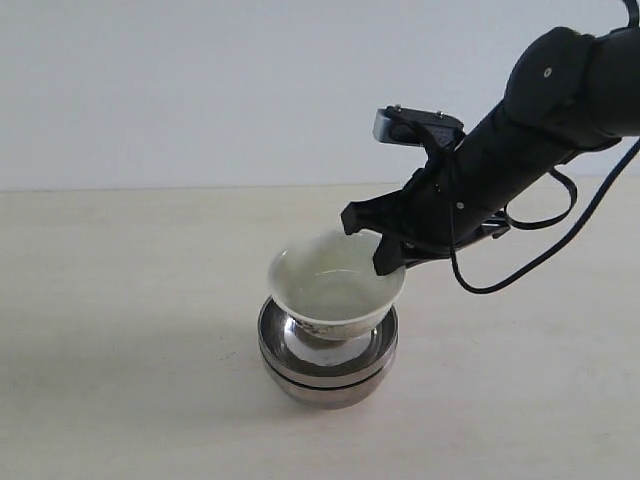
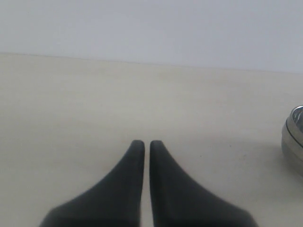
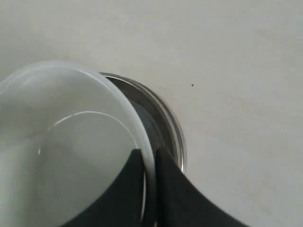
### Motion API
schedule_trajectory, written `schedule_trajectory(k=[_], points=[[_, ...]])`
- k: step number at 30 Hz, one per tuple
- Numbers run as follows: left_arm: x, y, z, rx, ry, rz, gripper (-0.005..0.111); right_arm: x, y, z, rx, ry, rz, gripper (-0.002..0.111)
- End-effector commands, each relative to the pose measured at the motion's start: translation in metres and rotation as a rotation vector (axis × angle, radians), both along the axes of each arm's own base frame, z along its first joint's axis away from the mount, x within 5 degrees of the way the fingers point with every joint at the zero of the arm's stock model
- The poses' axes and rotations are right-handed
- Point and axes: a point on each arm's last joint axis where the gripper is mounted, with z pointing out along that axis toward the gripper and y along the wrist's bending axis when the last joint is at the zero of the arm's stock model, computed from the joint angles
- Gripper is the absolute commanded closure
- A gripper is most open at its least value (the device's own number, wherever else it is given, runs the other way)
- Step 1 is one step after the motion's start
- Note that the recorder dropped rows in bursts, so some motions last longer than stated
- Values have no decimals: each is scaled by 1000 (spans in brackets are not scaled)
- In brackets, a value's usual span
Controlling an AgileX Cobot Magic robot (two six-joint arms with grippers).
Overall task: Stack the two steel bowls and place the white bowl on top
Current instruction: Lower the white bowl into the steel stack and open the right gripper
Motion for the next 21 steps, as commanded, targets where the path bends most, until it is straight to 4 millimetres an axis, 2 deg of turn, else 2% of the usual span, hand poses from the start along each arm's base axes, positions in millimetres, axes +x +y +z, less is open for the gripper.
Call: schedule_trajectory(k=[1, 8, 16, 21], points=[[0, 0, -1, 1, 1, 3, 103, 5, 2, -7, 23, 2, -8, 108], [0, 0, -1, 1, 1, 3, 103, 7, 4, -12, 29, 4, -11, 108], [0, 0, -1, 1, 1, 3, 103, 11, 5, -28, 12, 36, -7, 108], [0, 0, -1, 1, 1, 3, 103, 12, 6, -28, 29, 34, -18, 108]])
